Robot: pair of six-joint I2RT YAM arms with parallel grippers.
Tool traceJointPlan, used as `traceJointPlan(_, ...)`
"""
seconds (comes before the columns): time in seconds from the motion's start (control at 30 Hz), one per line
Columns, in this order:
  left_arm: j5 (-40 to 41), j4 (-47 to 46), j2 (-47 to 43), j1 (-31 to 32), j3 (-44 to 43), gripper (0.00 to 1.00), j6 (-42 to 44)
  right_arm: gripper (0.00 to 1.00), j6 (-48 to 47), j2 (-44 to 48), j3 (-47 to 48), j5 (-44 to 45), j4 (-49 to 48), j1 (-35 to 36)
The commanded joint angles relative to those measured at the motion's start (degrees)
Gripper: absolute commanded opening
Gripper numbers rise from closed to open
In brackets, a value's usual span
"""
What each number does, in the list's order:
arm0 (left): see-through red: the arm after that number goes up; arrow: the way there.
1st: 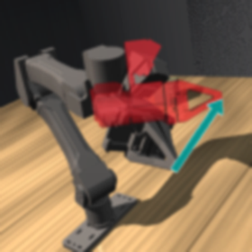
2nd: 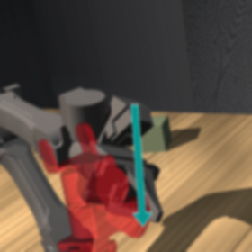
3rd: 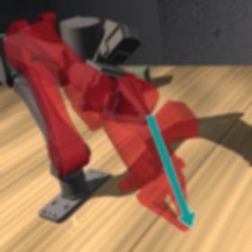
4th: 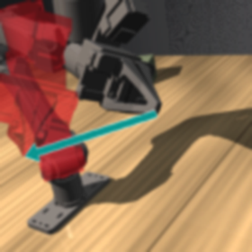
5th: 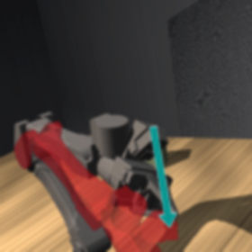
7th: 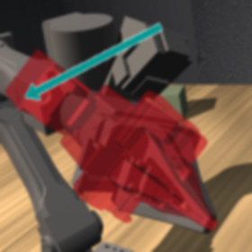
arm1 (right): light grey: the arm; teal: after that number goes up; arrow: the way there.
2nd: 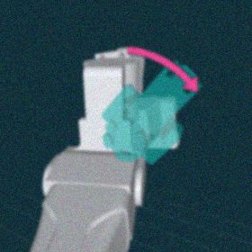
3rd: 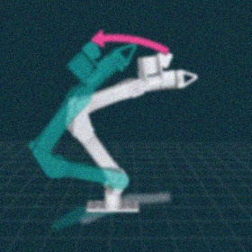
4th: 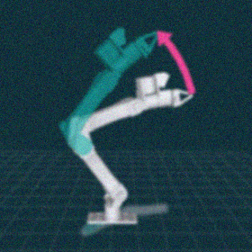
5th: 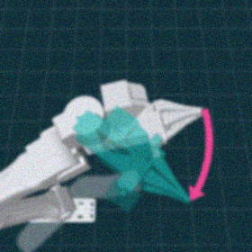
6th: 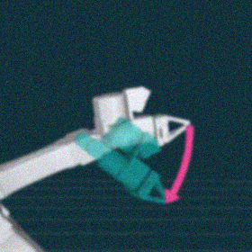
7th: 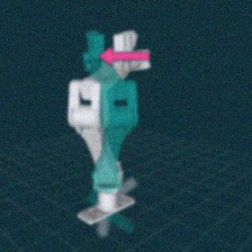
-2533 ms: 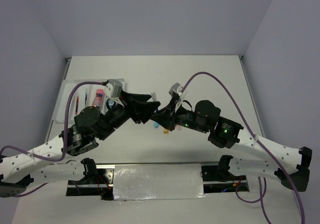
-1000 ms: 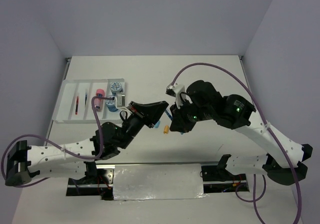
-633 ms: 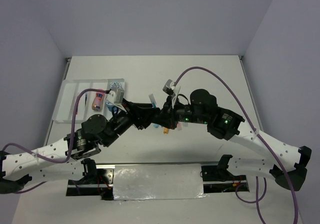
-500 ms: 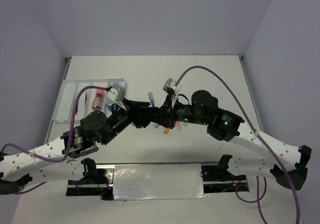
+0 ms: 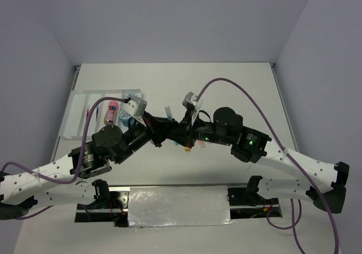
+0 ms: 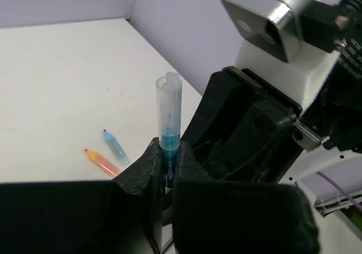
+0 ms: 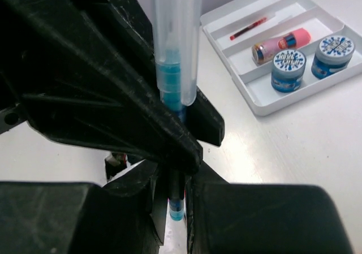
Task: Sort the stationery into containers
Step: Place the pen in the storage box.
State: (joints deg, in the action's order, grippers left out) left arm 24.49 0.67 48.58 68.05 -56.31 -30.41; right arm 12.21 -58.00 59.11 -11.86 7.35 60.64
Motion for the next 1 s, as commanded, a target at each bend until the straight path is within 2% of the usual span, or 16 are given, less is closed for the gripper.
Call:
traceJointPlan(0.0,-0.1,-0.1,1.0,-0.5,1.2,0.05,0.9,0.03,0.3,1.3,0.0,-1.6,-7.1,1.1)
traceJointPlan(0.03,0.6,0.5,1.7,-0.7,1.1,0.0,0.6,0.15,0.1,0.9,-0.4,-1.3,-7.2,1.2)
traceJointPlan(0.07,3.7,1.4,2.4,-1.2,0.8,0.0,0.3,0.27,0.1,0.7,-0.7,0.8,-7.2,1.2)
traceJointPlan(0.1,5.3,7.2,3.5,-3.8,-0.1,0.0,-1.0,0.43,0.3,0.5,-1.1,3.1,-7.0,1.2)
traceJointPlan(0.13,5.4,10.3,5.9,-6.7,-2.3,0.0,-2.1,0.67,1.0,0.3,-1.5,5.3,-6.6,1.1)
traceJointPlan(0.17,3.8,12.3,6.8,-9.8,-2.9,0.0,-2.9,0.81,1.3,-0.3,-2.8,7.1,-6.0,1.0)
traceJointPlan(0.2,-0.1,13.5,7.3,-16.6,-3.1,0.0,-2.8,0.9,1.7,-0.4,-3.6,9.4,-5.9,0.4)
traceJointPlan(0.23,-1.4,13.9,7.6,-19.7,-2.8,0.0,-1.5,1.0,2.4,-0.7,-5.8,9.5,-6.0,-0.9)
traceJointPlan(0.3,-4.7,14.2,8.6,-27.7,-3.8,0.0,1.0,1.0,3.0,-0.7,-8.1,10.0,-5.9,-2.2)
traceJointPlan(0.37,-6.3,16.5,11.3,-32.1,-6.1,0.0,6.6,1.0,4.0,0.6,-11.6,13.0,-5.4,-3.0)
traceJointPlan(0.47,2.2,20.4,18.7,-38.8,-10.7,0.0,13.2,1.0,6.0,4.4,-16.4,16.2,-5.4,-3.6)
traceJointPlan(0.63,12.0,13.9,27.9,-49.7,-9.9,0.0,19.9,1.0,7.8,13.9,-21.8,15.1,-3.3,-3.5)
traceJointPlan(0.67,12.6,11.5,29.1,-53.2,-9.7,0.0,21.5,1.0,8.1,15.4,-22.6,14.8,-2.6,-3.6)
traceJointPlan(0.8,16.2,4.2,35.6,-59.8,-8.4,0.0,27.4,1.0,8.4,24.1,-26.5,13.9,-0.1,-3.5)
traceJointPlan(0.87,14.7,2.3,37.4,-64.7,-8.0,0.0,28.8,1.0,8.5,26.3,-27.6,12.6,0.8,-3.4)
traceJointPlan(0.97,6.8,-2.8,39.9,-69.8,-5.8,0.0,29.8,1.0,9.1,29.6,-29.8,10.1,0.8,-3.5)
